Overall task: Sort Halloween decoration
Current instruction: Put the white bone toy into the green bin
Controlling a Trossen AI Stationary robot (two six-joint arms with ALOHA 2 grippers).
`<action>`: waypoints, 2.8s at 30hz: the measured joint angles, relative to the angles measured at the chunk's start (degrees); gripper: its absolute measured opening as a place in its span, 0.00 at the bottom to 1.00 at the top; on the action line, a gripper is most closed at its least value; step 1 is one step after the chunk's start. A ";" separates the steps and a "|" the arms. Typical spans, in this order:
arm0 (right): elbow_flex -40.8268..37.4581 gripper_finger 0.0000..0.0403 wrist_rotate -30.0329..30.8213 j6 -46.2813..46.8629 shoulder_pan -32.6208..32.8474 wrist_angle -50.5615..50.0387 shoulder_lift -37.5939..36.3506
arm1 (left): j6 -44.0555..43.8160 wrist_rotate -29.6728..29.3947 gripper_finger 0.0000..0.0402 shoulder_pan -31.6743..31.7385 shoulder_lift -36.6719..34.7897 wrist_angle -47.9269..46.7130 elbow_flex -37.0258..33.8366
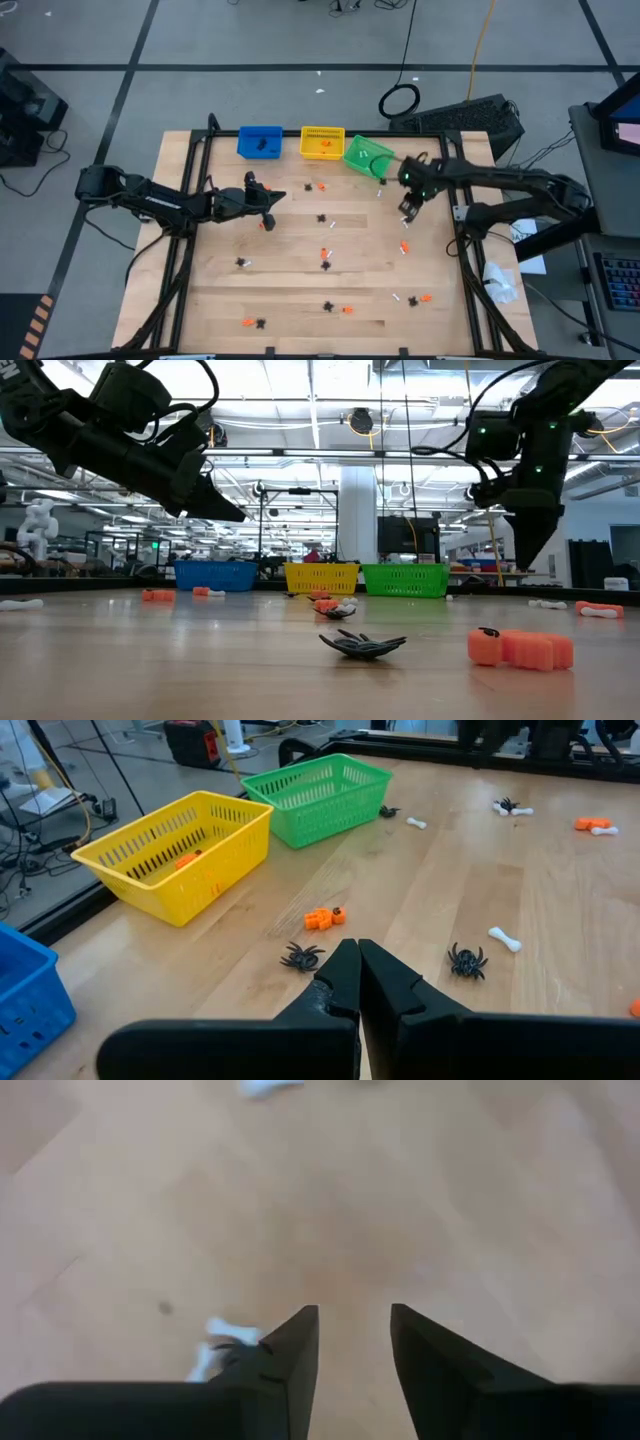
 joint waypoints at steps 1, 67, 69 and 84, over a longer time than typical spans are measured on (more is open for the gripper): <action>-0.27 0.29 -0.51 -0.53 1.84 0.40 0.13 | 0.00 0.00 0.00 0.00 0.00 0.00 0.00; 5.05 0.29 4.60 -20.59 15.72 -0.49 21.44 | 0.28 0.74 0.00 0.00 0.00 -3.04 0.00; 5.05 0.28 4.12 -20.41 15.05 -0.35 21.44 | 0.26 0.74 0.00 0.00 0.00 -3.04 0.00; 4.94 0.01 -1.06 -18.42 13.14 0.78 21.06 | 0.33 0.74 0.00 0.00 0.00 -3.07 0.00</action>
